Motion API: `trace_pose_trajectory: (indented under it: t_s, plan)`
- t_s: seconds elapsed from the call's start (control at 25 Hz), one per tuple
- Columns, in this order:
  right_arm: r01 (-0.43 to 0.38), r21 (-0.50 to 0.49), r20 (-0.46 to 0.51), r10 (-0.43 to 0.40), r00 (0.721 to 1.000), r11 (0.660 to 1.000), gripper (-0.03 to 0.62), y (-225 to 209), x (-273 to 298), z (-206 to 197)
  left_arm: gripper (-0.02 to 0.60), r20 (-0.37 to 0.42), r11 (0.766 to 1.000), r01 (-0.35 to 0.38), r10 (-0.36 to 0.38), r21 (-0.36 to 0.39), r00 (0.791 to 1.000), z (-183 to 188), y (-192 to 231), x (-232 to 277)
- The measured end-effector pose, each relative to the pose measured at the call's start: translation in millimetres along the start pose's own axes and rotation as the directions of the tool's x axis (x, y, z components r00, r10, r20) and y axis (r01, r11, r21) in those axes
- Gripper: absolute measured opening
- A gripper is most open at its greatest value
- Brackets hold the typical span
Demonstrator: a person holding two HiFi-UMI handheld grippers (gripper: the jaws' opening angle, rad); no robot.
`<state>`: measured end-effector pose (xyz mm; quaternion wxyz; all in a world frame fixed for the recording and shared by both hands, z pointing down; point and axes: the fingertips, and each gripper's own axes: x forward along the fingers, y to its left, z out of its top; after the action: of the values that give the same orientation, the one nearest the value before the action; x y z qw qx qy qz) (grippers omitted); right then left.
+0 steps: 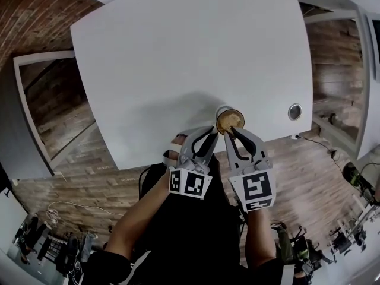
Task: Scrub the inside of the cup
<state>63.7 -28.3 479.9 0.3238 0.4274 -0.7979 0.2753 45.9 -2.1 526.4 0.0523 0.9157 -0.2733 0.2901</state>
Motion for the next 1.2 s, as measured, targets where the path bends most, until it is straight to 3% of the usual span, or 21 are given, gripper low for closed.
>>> trace_pose_trajectory:
  t_s: [0.32, 0.64, 0.8, 1.04, 1.2]
  plan:
    - [-0.026, -0.084, -0.265, 0.003, 0.964, 0.996, 0.029, -6, 27, -21, 0.066, -0.006, 1.000, 0.007, -0.007, 0.009, 1.000, 3, -6, 1]
    - [-0.060, -0.185, -0.448, -0.030, 0.894, 0.981, 0.029, -9, 43, -29, 0.065, -0.013, 1.000, 0.000, 0.001, 0.032, 1.000, 3, -7, 1]
    - [-0.077, -0.193, -0.474, -0.024, 0.880, 0.978, 0.029, -9, 45, -31, 0.065, -0.016, 1.000, -0.004, 0.004, 0.020, 1.000, 4, -7, 1]
    - [-0.113, -0.189, -0.429, 0.022, 0.903, 0.975, 0.029, -1, 15, -14, 0.064, -0.026, 1.000, -0.012, 0.012, -0.002, 1.000, 3, -5, 0]
    - [-0.102, -0.225, -0.420, -0.002, 0.907, 0.969, 0.029, -4, -2, -6, 0.064, -0.027, 1.000, -0.012, 0.012, -0.015, 1.000, 1, -4, 1]
